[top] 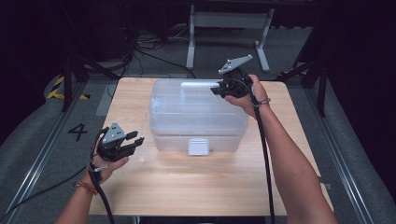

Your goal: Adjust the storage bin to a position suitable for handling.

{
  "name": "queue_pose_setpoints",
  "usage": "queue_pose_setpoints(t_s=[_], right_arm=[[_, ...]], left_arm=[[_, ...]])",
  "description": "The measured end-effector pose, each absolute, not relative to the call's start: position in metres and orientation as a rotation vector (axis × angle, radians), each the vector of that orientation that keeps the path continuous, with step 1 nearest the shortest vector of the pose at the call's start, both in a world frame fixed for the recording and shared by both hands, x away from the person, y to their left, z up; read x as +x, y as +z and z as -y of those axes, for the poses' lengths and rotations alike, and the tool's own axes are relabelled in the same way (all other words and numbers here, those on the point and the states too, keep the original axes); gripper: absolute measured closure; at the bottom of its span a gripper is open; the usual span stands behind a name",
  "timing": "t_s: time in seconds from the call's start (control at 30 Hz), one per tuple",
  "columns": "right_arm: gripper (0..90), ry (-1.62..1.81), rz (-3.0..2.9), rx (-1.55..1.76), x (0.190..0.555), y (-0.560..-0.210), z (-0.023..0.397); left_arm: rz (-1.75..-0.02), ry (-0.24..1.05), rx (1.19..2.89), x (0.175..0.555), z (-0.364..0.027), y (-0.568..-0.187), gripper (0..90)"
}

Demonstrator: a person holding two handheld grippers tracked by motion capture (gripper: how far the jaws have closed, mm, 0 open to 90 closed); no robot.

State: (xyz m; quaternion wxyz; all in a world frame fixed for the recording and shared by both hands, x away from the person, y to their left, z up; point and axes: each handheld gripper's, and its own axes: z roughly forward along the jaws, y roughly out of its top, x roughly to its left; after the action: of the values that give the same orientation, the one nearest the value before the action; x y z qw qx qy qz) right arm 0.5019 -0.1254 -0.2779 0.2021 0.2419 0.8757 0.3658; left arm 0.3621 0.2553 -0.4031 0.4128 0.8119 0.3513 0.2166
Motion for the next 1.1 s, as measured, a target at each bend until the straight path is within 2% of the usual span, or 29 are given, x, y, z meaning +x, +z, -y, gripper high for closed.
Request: queue_pose_setpoints(t_s=[0.47, 1.1], right_arm=[[72.0, 1.016, -2.436, 0.687, 0.503, -0.276, 0.124], [71.6, 1.01, -2.427, 0.684, 0.503, -0.276, 0.124]], left_arm=[[-0.799, 0.527, 1.996, 0.372, -0.238, -0.401, 87.7], [-0.801, 0.534, 1.954, 0.381, -0.23, -0.402, 89.9]])
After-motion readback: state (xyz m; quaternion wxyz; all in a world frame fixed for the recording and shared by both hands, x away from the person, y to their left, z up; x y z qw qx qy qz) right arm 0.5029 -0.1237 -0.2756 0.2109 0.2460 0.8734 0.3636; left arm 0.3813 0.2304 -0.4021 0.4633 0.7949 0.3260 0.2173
